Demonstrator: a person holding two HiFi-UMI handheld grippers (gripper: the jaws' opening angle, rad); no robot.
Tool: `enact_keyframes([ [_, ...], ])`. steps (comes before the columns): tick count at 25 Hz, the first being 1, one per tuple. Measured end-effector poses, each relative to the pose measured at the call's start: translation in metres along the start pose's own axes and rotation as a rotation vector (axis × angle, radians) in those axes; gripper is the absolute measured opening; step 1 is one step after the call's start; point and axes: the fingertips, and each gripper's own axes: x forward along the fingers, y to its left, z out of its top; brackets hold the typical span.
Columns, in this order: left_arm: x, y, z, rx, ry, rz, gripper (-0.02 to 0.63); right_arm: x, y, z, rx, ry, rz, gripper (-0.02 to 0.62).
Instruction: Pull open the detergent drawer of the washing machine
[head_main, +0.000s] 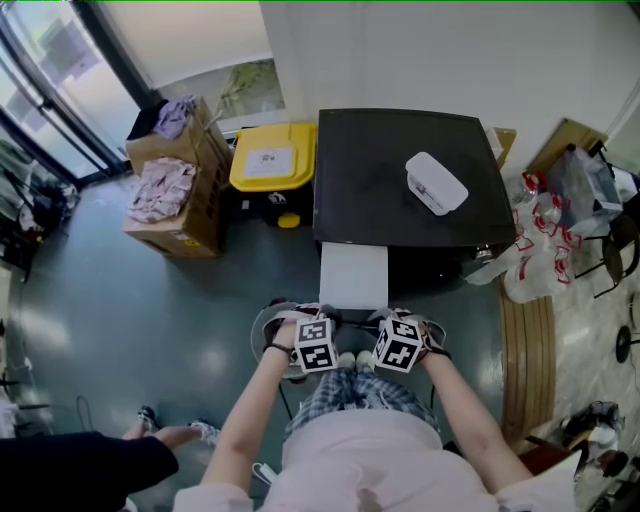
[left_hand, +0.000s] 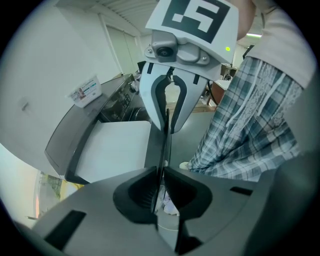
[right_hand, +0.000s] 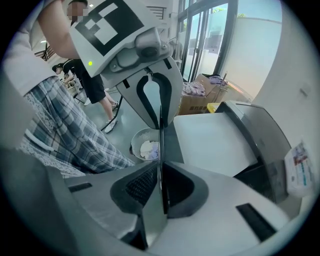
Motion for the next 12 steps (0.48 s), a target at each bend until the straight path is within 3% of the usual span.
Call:
enact_keyframes([
  [12, -0.0004, 0.0001, 0.001, -0.011, -0.008, -0.008, 0.064, -0.0025, -0.001, 0.0006, 0.057, -0.049, 0.014, 0.066],
])
